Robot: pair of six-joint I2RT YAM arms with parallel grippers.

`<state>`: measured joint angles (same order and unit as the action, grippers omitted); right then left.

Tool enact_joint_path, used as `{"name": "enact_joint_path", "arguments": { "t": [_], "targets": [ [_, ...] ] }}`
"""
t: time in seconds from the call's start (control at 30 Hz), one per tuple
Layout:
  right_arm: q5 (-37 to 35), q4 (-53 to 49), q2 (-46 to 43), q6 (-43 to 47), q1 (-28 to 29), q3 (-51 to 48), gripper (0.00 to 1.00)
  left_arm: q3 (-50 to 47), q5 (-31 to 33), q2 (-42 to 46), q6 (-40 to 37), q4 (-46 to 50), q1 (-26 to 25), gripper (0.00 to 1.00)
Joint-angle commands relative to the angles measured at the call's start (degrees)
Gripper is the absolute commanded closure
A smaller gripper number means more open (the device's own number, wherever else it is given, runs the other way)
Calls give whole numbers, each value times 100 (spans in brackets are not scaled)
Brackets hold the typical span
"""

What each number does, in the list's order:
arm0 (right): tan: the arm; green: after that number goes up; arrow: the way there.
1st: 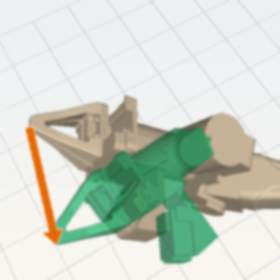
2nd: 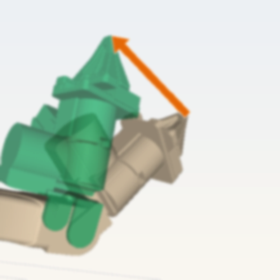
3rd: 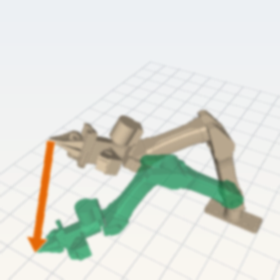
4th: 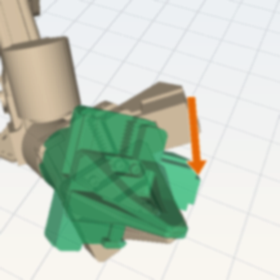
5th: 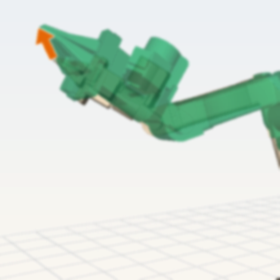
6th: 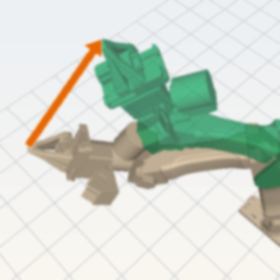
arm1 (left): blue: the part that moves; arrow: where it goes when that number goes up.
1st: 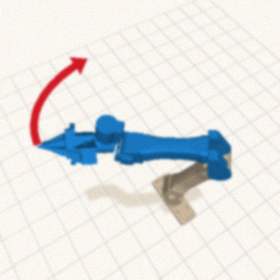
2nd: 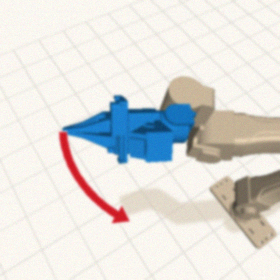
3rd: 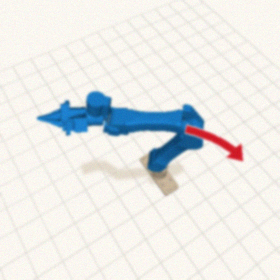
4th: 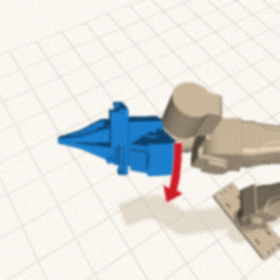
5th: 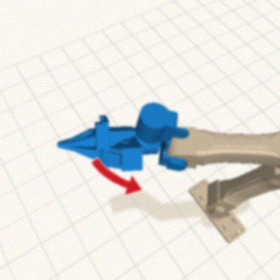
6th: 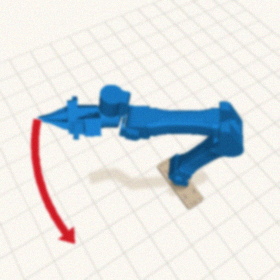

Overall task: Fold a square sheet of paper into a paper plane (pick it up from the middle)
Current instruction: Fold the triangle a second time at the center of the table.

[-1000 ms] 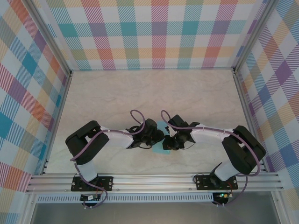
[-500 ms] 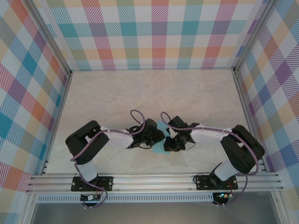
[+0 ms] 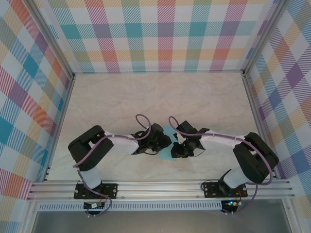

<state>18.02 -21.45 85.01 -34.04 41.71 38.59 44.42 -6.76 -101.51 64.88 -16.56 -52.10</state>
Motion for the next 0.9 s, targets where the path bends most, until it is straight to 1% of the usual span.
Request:
{"name": "enact_joint_path", "arguments": {
  "t": [0.0,0.1,0.2,0.5,0.6,0.67,0.73,0.87],
  "targets": [
    [53,-251,189,29,-27,-181,82,-101,20,-159,-107,452,-125,74],
    [93,-122,424,-39,-32,-296,82,-82,0,-158,-125,460,-125,74],
    [-37,-238,401,-72,-27,-335,83,-75,8,-136,-134,477,-130,74],
    [16,-763,-412,19,-36,-353,83,-53,0,-141,-153,502,-125,74],
    [101,-599,-805,-25,-32,-280,82,-63,-3,-115,-160,504,-126,74],
    [260,-384,-906,-116,-33,-197,81,-74,2,-97,-163,509,-125,74],
    [455,-143,-845,-155,-24,-94,82,-70,8,-88,-179,520,-130,74],
    [436,141,-440,-277,-32,113,82,-64,1,-74,-180,522,-131,74]
  ]
}}
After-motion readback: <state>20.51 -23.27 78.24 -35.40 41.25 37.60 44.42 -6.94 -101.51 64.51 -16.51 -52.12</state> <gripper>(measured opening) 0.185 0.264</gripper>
